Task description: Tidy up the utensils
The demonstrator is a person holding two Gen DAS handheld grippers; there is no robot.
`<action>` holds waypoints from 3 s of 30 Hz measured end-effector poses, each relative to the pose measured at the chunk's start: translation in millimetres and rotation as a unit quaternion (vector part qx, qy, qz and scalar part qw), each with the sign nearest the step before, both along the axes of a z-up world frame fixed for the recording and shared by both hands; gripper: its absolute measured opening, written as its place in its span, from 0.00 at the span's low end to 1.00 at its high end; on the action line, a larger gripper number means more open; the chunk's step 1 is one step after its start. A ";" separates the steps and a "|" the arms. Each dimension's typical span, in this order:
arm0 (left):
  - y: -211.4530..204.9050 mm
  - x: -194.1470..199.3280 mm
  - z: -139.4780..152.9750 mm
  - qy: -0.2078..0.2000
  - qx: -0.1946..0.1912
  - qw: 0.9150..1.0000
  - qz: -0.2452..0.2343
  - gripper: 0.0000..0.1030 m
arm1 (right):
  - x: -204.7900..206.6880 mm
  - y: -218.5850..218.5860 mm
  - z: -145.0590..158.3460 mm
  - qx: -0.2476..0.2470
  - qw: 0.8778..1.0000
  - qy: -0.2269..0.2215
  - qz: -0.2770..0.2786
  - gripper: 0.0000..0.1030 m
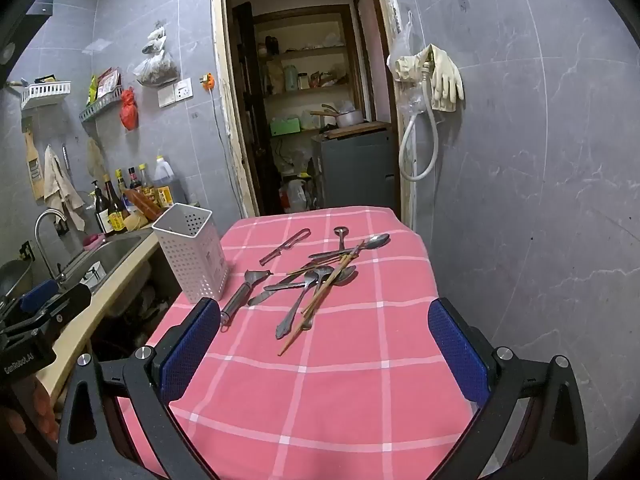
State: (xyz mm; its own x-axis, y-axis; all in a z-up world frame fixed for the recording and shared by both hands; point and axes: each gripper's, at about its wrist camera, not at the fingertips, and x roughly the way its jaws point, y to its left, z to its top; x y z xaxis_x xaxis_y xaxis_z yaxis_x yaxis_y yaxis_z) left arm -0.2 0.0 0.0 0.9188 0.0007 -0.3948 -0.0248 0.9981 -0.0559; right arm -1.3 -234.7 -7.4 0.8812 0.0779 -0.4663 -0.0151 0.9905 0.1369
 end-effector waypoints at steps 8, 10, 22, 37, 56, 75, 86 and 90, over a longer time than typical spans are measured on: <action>-1.1 -0.4 -0.1 0.002 0.001 1.000 0.000 1.00 | 0.4 -0.5 -0.5 -0.002 1.000 0.001 -0.001 0.99; -1.5 -0.8 -0.1 0.003 0.002 1.000 0.001 1.00 | 0.6 -0.8 -0.9 -0.001 1.000 0.001 -0.001 0.99; 0.1 2.0 -8.7 0.006 0.000 1.000 0.001 1.00 | 2.7 -1.9 -3.1 0.002 1.000 0.004 -0.001 0.99; -0.1 3.5 -18.1 0.012 0.001 1.000 0.002 1.00 | 9.3 -7.4 -4.2 0.005 1.000 0.007 -0.001 0.99; -1.0 7.9 -21.6 0.017 0.001 1.000 0.003 1.00 | 10.8 -2.5 -17.8 0.008 1.000 0.012 -0.001 0.99; -3.2 10.9 -26.6 0.022 0.002 1.000 0.003 1.00 | 13.7 -1.9 -20.0 0.010 1.000 0.015 -0.001 0.99; -5.9 15.8 -30.7 0.025 0.003 1.000 0.002 1.00 | 16.3 0.9 -23.4 0.012 1.000 0.021 -0.006 0.99; -7.4 25.1 -39.9 0.029 0.002 1.000 0.001 1.00 | 22.7 1.3 -21.2 0.013 1.000 0.026 -0.007 0.99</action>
State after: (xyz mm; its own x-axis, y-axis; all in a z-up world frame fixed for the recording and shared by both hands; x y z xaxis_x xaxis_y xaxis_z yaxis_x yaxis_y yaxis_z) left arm 25.0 -7.4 -39.8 0.8940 0.0053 -0.4480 -0.0308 0.9983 -0.0495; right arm 21.5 -233.4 -28.7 0.8571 0.0781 -0.5092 0.0069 0.9866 0.1629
